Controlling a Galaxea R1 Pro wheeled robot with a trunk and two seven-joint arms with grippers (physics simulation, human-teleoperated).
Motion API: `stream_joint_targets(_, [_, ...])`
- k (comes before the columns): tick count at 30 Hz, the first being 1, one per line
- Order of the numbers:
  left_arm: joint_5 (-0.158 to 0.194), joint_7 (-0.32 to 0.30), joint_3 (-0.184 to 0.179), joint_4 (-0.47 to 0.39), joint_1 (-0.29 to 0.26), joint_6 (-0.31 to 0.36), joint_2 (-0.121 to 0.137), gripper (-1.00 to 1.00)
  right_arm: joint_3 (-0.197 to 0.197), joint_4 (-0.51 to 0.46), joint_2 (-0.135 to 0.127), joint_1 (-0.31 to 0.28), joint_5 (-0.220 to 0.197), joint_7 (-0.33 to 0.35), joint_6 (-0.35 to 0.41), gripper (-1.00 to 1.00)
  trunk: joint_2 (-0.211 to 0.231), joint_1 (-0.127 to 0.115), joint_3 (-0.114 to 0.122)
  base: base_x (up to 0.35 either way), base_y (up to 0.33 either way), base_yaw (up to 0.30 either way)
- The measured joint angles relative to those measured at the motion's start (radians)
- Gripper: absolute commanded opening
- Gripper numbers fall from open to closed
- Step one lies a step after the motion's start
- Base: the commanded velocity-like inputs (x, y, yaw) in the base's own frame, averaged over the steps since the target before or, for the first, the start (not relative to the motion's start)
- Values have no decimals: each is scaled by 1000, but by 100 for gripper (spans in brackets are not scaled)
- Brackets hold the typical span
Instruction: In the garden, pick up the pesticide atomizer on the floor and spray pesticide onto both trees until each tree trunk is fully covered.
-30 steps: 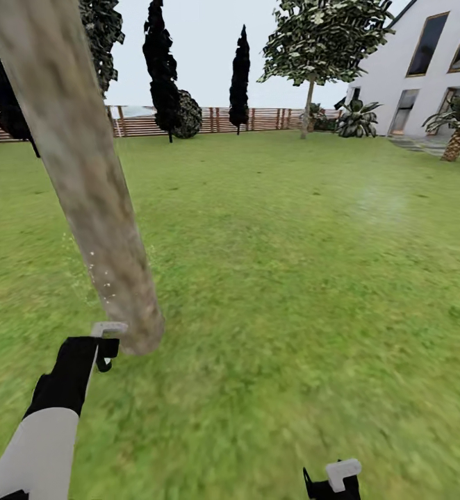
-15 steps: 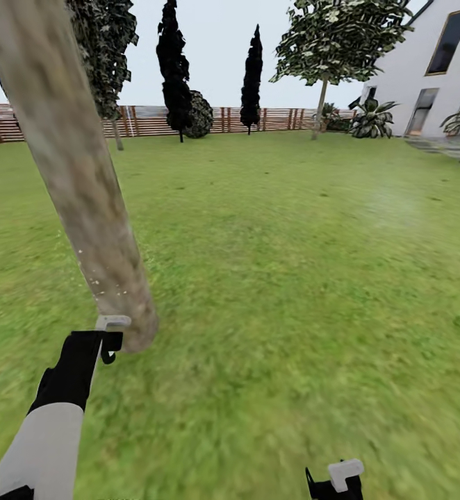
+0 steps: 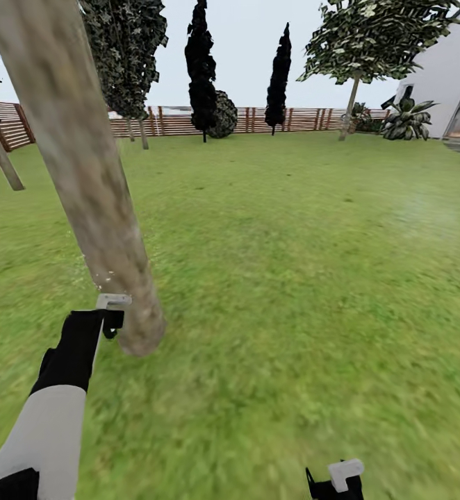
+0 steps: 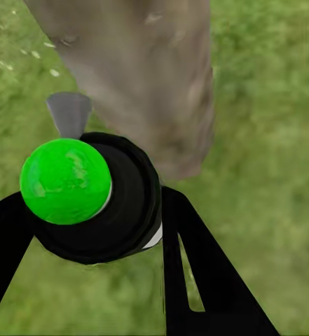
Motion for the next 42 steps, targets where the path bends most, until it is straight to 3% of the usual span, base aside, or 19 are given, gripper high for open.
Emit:
stream_joint_targets(3, [3,-1,-6,-71,-9,20,-15,-100,0,0,0,0,0,0,0,100,0,0,0,3,-56,202])
stream_joint_targets(5, [-3,-7,-27,-101,-49,131,-17,-100,0,0,0,0,0,0,0,100,0,0,0,0,-7,268])
stream_joint_targets(8, [2,-20,-34,-127,-79,203,-15,-100,-1,0,0,0,0,0,0,100,0,0,0,0,-1,275])
stream_joint_targets(11, [-1,-56,-34,-131,-80,210,-14,-100,-1,0,0,0,1,0,0,100,0,0,0,0,0,218])
stream_joint_targets(16, [-7,-63,-43,-132,-68,209,-18,-100,1,1,-1,0,1,2,0,100,0,0,0,0,-102,17])
stream_joint_targets(21, [-6,-61,-84,-132,-67,210,-19,-100,0,1,-2,0,1,2,0,100,0,0,0,0,-267,0])
stream_joint_targets(31, [-10,-55,-84,-132,-67,209,-17,-100,0,0,-2,0,1,1,0,100,0,0,0,109,-261,5])
stream_joint_targets(42, [-13,-54,-85,-130,-66,208,-12,-100,0,0,-2,0,1,1,0,100,0,0,0,161,-250,256])
